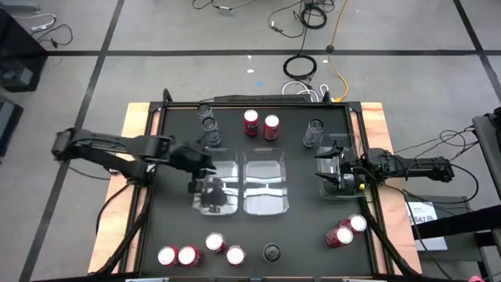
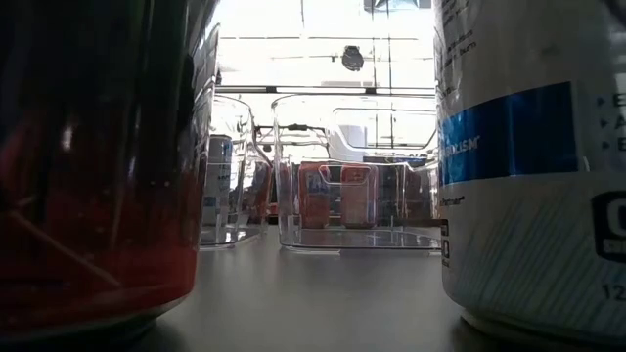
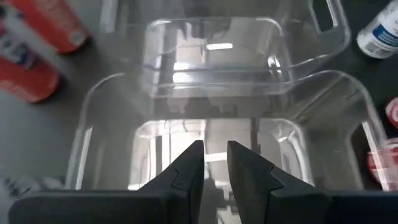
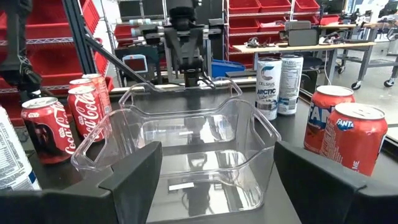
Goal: Sort soda cans
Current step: Move the transparent bins to the center of the table
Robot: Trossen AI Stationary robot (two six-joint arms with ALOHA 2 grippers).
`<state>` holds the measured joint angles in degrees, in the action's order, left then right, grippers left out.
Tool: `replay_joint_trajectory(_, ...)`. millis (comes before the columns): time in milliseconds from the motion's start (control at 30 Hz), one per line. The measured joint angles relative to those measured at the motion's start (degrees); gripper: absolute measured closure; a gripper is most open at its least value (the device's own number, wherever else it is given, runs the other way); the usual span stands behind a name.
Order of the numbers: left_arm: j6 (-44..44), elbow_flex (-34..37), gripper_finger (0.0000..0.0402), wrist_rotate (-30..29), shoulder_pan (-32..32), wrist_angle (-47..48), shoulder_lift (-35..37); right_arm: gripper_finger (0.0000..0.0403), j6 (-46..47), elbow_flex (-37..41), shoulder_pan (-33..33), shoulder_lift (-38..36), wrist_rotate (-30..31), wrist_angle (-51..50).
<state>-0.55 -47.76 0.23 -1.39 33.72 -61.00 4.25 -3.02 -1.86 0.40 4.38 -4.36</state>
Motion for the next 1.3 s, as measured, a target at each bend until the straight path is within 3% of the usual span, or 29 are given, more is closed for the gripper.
replay_joint_trajectory(267, -0.4, 11.6, 0.032, 3.1, 5.0, -2.9, 15.9, 0.0099, 0.0, 0.0, 0.0, 0.0, 0.0, 0.0)
replay_joint_trajectory(600, -2.1, 14.5, 0.032, 1.7, 8.6, -3.4, 29.8, 0.0099, 0.0, 0.0, 0.0, 0.0, 0.0, 0.0)
replay_joint_trajectory(1300, -2.2, 14.4, 0.032, 0.9, 8.6, -7.6, 32.2, 0.0099, 0.0, 0.0, 0.0, 0.0, 0.0, 0.0)
